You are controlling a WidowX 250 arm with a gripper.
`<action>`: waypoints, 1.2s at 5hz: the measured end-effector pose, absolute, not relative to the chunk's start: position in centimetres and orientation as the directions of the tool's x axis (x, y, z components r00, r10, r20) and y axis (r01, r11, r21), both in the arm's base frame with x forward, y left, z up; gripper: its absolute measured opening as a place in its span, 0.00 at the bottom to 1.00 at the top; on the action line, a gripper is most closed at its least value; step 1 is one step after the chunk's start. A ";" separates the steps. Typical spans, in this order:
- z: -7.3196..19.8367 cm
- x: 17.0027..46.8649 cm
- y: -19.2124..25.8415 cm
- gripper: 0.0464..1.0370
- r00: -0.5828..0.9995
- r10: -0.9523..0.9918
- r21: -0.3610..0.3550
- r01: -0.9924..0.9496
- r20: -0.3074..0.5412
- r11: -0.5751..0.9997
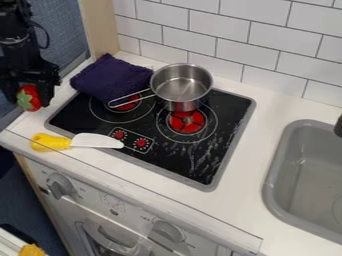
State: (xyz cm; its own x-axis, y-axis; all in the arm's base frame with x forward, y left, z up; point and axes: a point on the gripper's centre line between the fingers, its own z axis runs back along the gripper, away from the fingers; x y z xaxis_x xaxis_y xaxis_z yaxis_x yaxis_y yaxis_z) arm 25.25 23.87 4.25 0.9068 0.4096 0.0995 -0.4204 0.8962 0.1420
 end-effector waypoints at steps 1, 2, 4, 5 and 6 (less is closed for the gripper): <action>3.8 25.1 24.0 0.75 0.905 0.407 0.150 -0.422 0.119 0.894; 3.1 24.9 23.9 0.80 0.895 0.423 0.129 -0.440 0.143 0.889; 2.9 24.4 23.8 0.96 0.887 0.439 0.120 -0.456 0.142 0.882; 3.4 24.2 23.8 0.96 0.867 0.476 0.132 -0.494 0.145 0.859; 4.5 24.3 24.0 0.96 0.857 0.503 0.157 -0.515 0.112 0.843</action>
State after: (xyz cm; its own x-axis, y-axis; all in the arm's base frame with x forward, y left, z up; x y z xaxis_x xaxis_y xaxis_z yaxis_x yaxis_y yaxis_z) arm 24.34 24.03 4.49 0.8571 0.5028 0.1124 -0.5149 0.8427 0.1573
